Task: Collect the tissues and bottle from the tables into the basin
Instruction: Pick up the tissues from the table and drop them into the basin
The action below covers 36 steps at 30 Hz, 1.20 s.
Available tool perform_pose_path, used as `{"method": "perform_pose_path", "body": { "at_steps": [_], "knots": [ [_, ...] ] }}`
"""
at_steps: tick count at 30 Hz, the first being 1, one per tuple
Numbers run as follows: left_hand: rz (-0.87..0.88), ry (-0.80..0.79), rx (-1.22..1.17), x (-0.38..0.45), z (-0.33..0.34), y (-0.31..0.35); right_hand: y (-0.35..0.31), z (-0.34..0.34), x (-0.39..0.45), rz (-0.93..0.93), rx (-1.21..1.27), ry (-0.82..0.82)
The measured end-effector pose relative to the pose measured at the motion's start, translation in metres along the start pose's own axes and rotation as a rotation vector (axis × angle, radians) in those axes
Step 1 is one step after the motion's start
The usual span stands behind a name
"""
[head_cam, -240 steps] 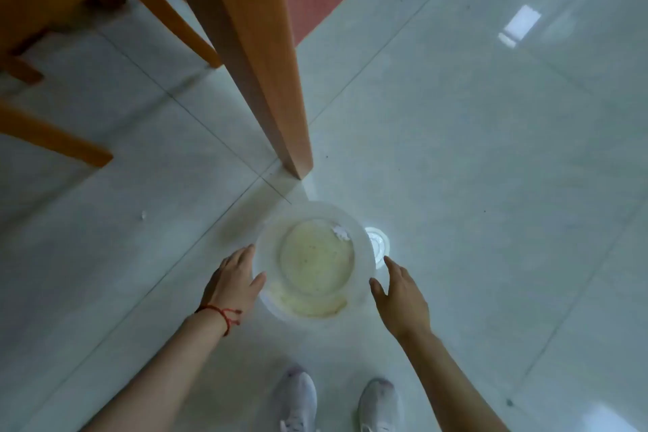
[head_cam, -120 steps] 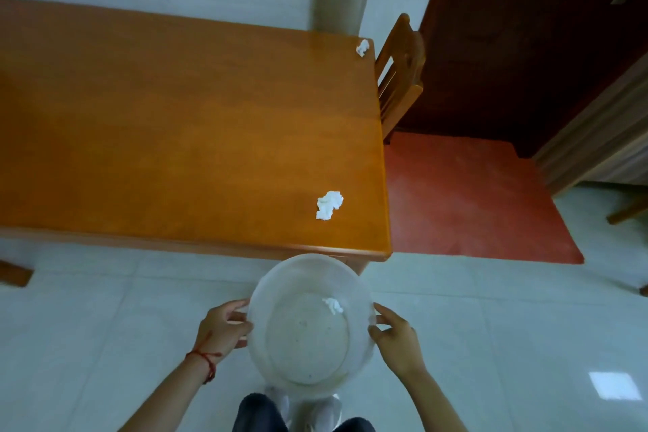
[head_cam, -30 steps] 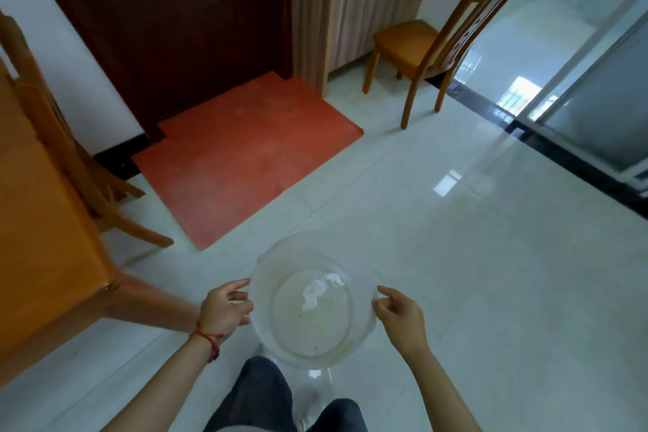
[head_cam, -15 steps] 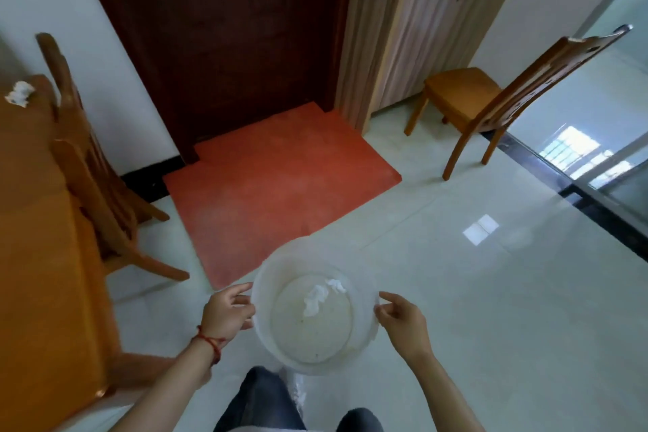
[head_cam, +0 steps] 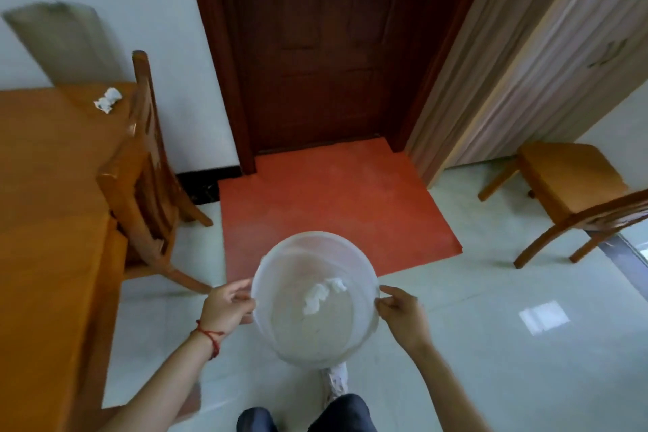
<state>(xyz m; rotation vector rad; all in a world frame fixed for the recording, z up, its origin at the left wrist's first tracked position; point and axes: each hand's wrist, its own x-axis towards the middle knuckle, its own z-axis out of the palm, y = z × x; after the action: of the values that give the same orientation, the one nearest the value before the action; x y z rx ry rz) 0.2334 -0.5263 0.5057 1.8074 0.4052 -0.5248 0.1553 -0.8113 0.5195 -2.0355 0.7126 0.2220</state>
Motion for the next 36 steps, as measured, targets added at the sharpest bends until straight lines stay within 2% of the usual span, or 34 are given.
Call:
{"method": "perform_pose_path", "body": {
  "at_steps": [6,13,27,36],
  "knots": [
    [0.014,0.139,-0.071,0.047,0.02,0.048,-0.046,-0.02,0.099,-0.114,-0.115,-0.02],
    [-0.018,0.206,-0.127,0.104,0.022,0.092,-0.109,-0.029,0.18,-0.165,-0.155,-0.115],
    [-0.047,0.238,-0.202,0.28,-0.041,0.193,-0.257,0.027,0.351,-0.24,-0.095,-0.177],
    [-0.085,0.296,-0.295,0.353,-0.076,0.25,-0.326,0.062,0.442,-0.318,-0.112,-0.262]
  ]
}}
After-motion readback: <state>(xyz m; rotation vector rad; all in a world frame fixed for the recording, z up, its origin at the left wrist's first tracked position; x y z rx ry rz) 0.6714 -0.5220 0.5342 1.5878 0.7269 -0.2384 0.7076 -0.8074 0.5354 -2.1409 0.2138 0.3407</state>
